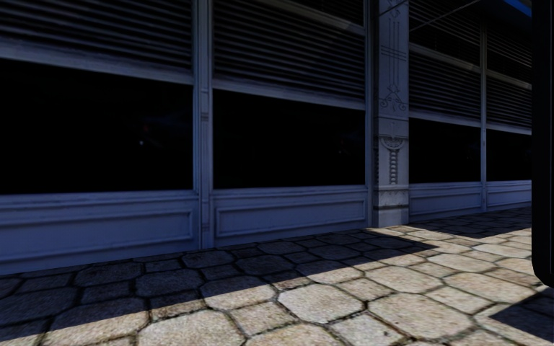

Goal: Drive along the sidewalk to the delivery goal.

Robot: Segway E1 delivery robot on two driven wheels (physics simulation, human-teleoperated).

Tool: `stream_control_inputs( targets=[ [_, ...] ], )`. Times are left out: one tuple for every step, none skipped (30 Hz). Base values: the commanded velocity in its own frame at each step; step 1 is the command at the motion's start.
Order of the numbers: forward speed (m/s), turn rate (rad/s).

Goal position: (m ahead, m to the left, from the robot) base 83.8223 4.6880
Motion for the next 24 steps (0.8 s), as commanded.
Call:
stream_control_inputs(
  targets=[
    [0.00, 0.68],
    [0.00, 1.20],
    [0.00, 1.20],
    [0.00, 1.20],
    [0.00, 1.20],
    [0.00, 1.11],
    [0.00, 0.00],
    [0.00, 0.00],
    [0.00, 0.00],
    [0.00, 0.00],
    [0.00, 0.00],
    [0.00, 0.00],
    [0.00, 0.00],
    [0.00, 0.00],
    [0.00, 0.00],
    [0.01, 0.00],
    [1.27, 0.00],
    [2.00, 0.00],
    [2.00, 0.00],
    [2.00, 0.00],
    [2.00, 0.00],
    [2.00, 0.00],
    [2.00, 0.00],
    [2.00, 0.00]
  ],
)
